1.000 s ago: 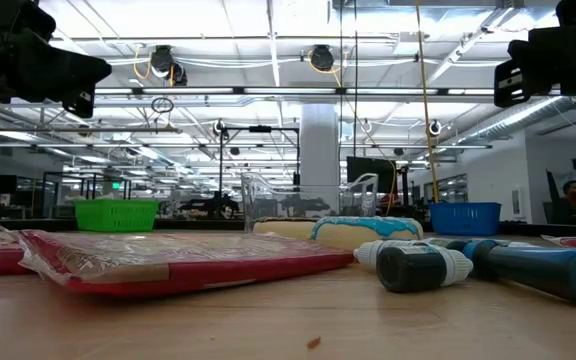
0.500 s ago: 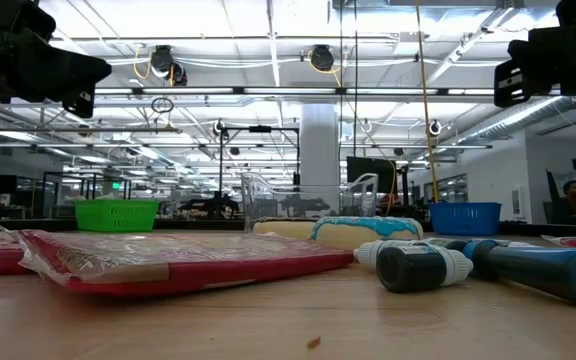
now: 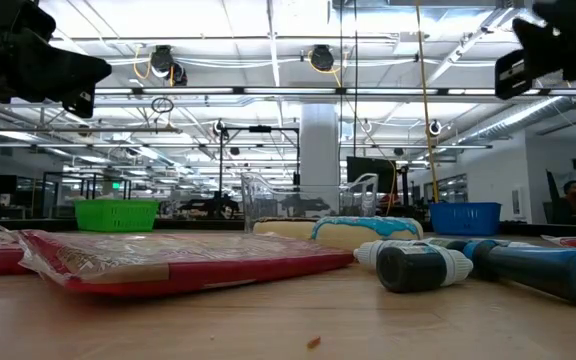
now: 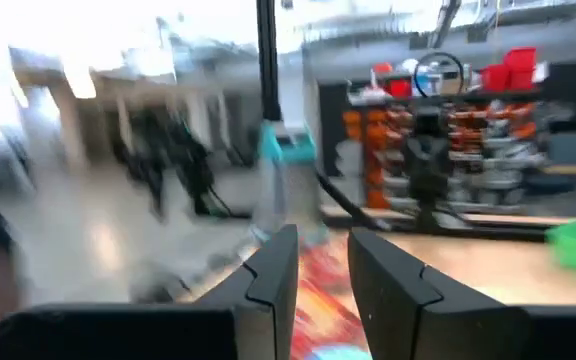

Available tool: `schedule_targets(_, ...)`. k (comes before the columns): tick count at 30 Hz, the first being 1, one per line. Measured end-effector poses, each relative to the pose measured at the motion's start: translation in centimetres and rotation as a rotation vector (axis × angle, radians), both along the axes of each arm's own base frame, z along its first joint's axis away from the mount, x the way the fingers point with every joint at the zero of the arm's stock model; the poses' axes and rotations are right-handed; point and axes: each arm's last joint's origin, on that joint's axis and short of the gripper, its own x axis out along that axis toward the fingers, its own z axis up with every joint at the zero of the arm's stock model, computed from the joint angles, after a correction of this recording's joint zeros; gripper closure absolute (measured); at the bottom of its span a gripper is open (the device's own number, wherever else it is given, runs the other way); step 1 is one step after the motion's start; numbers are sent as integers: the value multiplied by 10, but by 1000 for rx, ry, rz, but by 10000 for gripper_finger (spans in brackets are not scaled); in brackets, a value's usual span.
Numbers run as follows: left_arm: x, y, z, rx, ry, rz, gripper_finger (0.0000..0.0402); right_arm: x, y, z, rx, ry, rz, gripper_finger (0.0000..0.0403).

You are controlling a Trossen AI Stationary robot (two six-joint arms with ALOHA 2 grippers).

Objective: Pick & Place Food Item
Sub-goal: Put the right popcorn bag into the transparent bin

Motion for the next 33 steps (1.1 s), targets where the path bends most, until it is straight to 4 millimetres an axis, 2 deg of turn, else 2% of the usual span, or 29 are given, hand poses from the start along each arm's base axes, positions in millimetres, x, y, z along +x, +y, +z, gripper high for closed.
schedule_targets(4, 0, 0, 0, 0, 0, 0, 364, -7, 0, 17, 211, -112, 81, 321)
schedule_targets(9, 0, 0, 0, 0, 0, 0, 364, -13, -2, 30, 304, -233, 97, 321)
schedule_targets(13, 0, 0, 0, 0, 0, 0, 364, -14, -5, 32, 253, -303, -30, 321)
schedule_targets(19, 0, 0, 0, 0, 0, 0, 364, -7, 3, 34, 213, -311, 46, 317)
schedule_targets(22, 0, 0, 0, 0, 0, 0, 364, 3, 12, 34, 172, -307, 89, 297)
schedule_targets(26, 0, 0, 0, 0, 0, 0, 364, 26, 31, 23, 105, -151, 122, 245)
schedule_targets(29, 0, 0, 0, 0, 0, -1, 364, 49, 50, 32, 84, -9, 102, 197)
schedule_targets(31, 0, 0, 0, 0, 1, -1, 364, 66, 62, 34, 44, 156, 103, 169)
schedule_targets(33, 0, 0, 0, 0, 1, -1, 364, 81, 71, 30, -4, 405, 68, 148)
